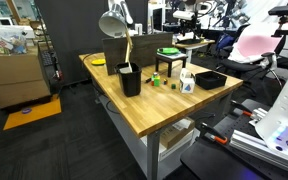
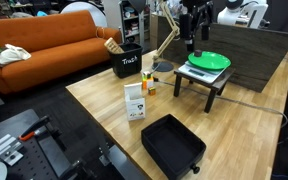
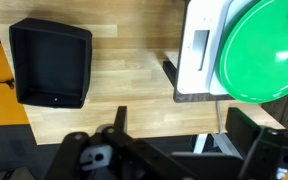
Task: Push the button on the scale
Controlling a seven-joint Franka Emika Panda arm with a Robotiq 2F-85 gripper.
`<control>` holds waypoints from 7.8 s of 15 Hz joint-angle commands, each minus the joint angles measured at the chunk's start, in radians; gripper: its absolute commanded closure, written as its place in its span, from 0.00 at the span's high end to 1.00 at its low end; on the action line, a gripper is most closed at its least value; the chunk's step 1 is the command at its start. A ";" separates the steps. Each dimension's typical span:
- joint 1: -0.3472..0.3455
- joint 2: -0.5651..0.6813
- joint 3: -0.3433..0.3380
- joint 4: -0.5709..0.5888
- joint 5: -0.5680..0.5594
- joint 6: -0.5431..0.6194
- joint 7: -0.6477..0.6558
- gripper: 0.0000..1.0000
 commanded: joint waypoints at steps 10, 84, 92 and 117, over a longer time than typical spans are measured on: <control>-0.018 0.167 -0.029 0.155 0.192 -0.024 -0.041 0.19; -0.019 0.446 -0.049 0.381 0.271 -0.054 -0.053 0.00; -0.043 0.460 -0.028 0.382 0.312 -0.078 -0.068 0.00; -0.038 0.302 -0.079 0.279 0.315 -0.002 -0.061 0.00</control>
